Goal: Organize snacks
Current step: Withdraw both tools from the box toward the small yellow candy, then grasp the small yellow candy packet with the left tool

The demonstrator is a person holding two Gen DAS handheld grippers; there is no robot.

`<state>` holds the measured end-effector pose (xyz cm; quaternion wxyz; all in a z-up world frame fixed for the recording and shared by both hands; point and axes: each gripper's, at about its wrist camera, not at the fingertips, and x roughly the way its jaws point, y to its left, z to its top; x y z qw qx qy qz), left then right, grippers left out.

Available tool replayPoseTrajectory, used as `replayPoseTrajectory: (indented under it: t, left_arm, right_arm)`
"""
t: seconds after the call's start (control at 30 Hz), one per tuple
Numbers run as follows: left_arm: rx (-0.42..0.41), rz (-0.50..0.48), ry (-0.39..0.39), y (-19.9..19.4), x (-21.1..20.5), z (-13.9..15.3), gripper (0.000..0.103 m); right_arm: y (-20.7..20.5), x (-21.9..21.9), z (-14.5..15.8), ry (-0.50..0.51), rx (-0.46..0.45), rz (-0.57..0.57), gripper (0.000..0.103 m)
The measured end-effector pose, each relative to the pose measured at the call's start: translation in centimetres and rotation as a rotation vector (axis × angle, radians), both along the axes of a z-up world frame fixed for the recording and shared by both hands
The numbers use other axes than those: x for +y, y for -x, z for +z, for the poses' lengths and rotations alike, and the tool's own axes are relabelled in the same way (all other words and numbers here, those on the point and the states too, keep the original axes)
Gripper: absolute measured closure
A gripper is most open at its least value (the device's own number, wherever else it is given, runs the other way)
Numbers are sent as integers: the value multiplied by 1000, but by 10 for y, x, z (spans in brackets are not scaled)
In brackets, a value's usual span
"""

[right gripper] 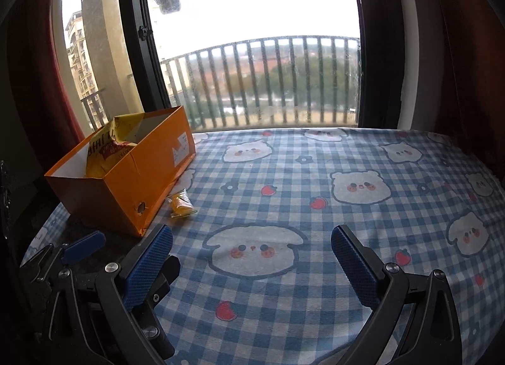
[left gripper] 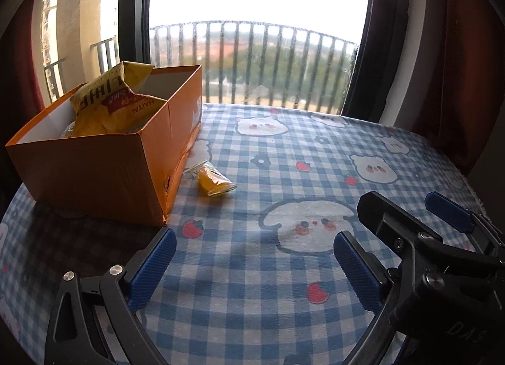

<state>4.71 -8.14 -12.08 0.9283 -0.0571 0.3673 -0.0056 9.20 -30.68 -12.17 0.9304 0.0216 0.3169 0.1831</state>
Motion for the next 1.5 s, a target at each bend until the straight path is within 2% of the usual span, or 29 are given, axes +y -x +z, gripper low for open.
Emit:
replayPoseTrajectory:
  t: [0.13,0.33,0.53,0.6,0.7,0.93,1.03,1.17,1.33,1.5]
  left_arm:
    - [50,26,40,-15,-9,-15,7]
    - [77,100,-6,-45,-12,-22,8]
    - [73,187,0,-68,-2,-14,8]
    - [65,186,-4,-78,-7,-11,8]
    - [71,172,-45,-92,-17,-8,8]
    - [85,263,-83,-116,-5,-6,8]
    - [106,302,-100,-129,0,-12,7]
    - [94,380,-122,-137,0,-20,1]
    - [151,393,-70,-147,-2,-39,1]
    - [170,447,-95,-157,-1,-53,1]
  right_arm:
    - [-15,-9,-14,-8,12,-20,1]
    - [-44,-14,-23,-18,43,-29,1]
    - [-67,-13,-16,-41,38,-48,1]
    - [-74,-10,-10,-37,30,-45,1]
    - [-86,3,-1,14,6,-2,1]
    - [-115,21,2,47,22,11,1]
    - [-128,31,-1,65,31,21,1]
    - [-144,39,-11,82,57,18,1]
    - [-156,36,-24,79,94,-5,1]
    - [-165,35,-36,106,101,-14,1]
